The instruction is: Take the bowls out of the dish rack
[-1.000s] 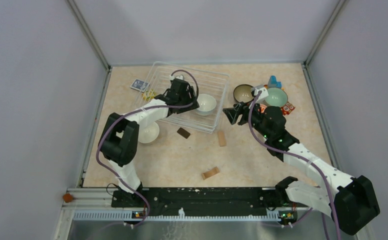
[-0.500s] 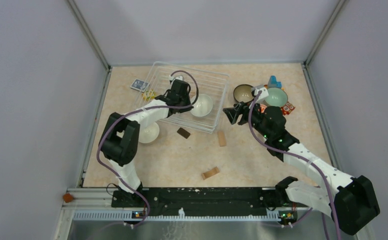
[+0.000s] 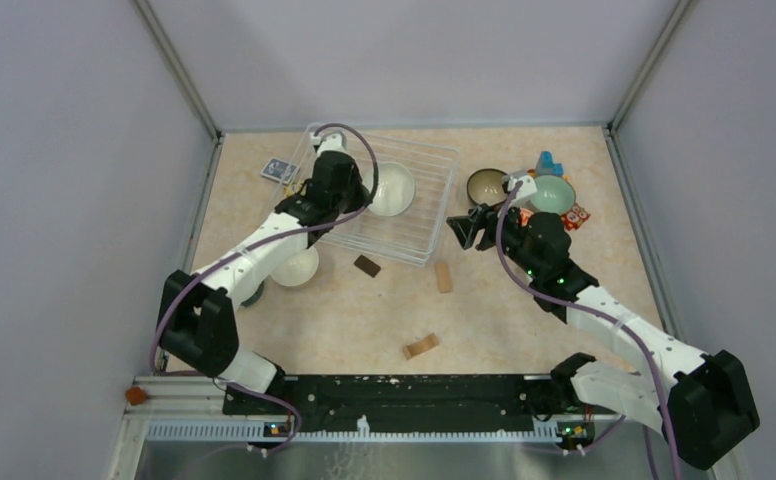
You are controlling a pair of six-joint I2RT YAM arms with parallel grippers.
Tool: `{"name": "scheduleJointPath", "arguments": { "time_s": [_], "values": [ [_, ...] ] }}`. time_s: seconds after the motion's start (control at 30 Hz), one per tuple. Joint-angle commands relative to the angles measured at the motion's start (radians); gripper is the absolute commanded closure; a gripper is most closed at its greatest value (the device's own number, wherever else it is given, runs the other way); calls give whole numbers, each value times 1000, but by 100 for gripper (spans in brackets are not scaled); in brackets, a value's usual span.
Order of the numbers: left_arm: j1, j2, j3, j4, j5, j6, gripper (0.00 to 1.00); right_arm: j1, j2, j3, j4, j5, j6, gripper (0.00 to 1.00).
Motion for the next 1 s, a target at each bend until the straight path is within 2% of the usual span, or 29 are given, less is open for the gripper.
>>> {"name": "scheduleJointPath", "arguments": {
  "time_s": [0.0,0.23,0.3,0.4,0.53,0.6,0.73,0.97],
  "values": [
    [-4,-123,-32,125,-14,50,100,-2,-1,38,8,2,-8,40],
    [-7,-191,-64,187,144,115,100,-2,4,90,-64,-5,18,41],
    [-19,-191,-63,184,144,115,100,-2,14,119,-101,-6,27,41],
    [-60,-181,-54,156,68,117,100,-1,29,184,-193,11,39,40],
    [-152,-156,-27,131,-72,149,100,18,49,270,-312,64,35,27],
    [-197,-139,-4,118,-142,169,100,23,57,296,-371,84,38,25],
    [-281,-110,39,104,-253,214,100,23,53,300,-400,85,45,25],
    [-383,-47,108,102,-394,282,100,24,79,308,-450,120,60,33]
  ]
}}
